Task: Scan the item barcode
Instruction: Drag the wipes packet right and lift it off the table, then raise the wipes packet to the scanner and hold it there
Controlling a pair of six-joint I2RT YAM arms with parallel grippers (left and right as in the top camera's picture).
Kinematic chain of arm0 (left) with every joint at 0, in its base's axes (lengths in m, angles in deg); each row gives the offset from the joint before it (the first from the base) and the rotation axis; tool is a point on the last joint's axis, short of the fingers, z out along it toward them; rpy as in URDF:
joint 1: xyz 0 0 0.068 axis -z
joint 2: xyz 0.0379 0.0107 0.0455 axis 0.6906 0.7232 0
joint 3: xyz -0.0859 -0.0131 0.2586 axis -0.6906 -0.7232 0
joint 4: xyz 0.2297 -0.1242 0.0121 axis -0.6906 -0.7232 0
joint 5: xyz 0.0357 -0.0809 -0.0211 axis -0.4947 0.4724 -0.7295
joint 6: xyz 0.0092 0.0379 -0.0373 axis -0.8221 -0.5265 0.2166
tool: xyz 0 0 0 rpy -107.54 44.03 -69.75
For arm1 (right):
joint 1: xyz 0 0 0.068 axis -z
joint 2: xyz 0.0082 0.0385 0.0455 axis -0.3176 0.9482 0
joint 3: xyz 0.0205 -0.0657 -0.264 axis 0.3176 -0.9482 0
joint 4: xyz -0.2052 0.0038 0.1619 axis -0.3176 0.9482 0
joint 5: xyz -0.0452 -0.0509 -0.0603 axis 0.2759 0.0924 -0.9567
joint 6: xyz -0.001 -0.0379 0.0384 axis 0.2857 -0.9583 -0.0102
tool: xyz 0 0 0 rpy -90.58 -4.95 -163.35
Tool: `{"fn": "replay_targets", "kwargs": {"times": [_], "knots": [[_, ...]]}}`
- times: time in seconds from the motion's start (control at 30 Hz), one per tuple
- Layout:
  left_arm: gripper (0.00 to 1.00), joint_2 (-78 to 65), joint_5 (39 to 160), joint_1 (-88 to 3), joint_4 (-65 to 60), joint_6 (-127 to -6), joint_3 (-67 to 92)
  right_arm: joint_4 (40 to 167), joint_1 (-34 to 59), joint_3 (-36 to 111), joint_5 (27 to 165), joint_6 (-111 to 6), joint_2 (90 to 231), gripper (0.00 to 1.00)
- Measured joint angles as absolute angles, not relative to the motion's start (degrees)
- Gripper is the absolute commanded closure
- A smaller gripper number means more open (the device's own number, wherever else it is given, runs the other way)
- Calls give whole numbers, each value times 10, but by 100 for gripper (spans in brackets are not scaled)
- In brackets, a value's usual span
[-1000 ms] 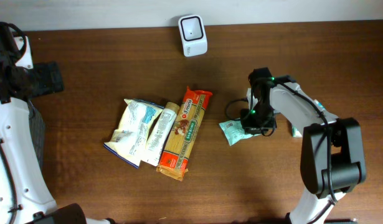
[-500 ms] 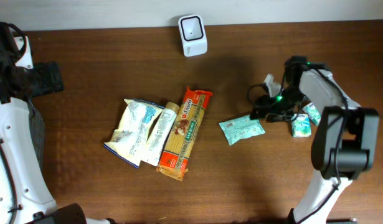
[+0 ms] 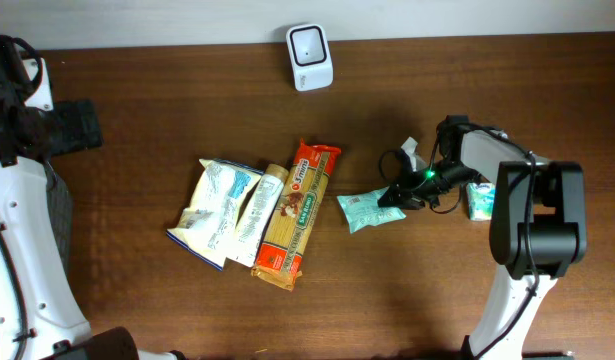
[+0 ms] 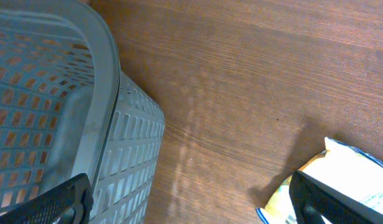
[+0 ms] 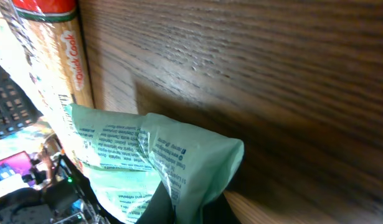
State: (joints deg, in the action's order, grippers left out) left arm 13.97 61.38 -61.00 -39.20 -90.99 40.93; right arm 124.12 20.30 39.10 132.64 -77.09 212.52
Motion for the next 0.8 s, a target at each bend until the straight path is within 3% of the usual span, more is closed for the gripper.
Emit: {"fn": "replay_targets", "kwargs": {"times": [0.2, 0.47, 0.63, 0.8], "knots": [[1, 140, 614, -610, -392, -910, 409, 1300, 198, 464, 1322, -769, 2112, 96], [1, 140, 614, -610, -392, -910, 409, 1310, 198, 530, 1317, -770, 1821, 96], [1, 140, 614, -610, -392, -910, 409, 1310, 192, 530, 1289, -769, 1764, 96], [1, 140, 614, -610, -392, -910, 409, 1215, 107, 530, 1164, -739, 1764, 96]]}}
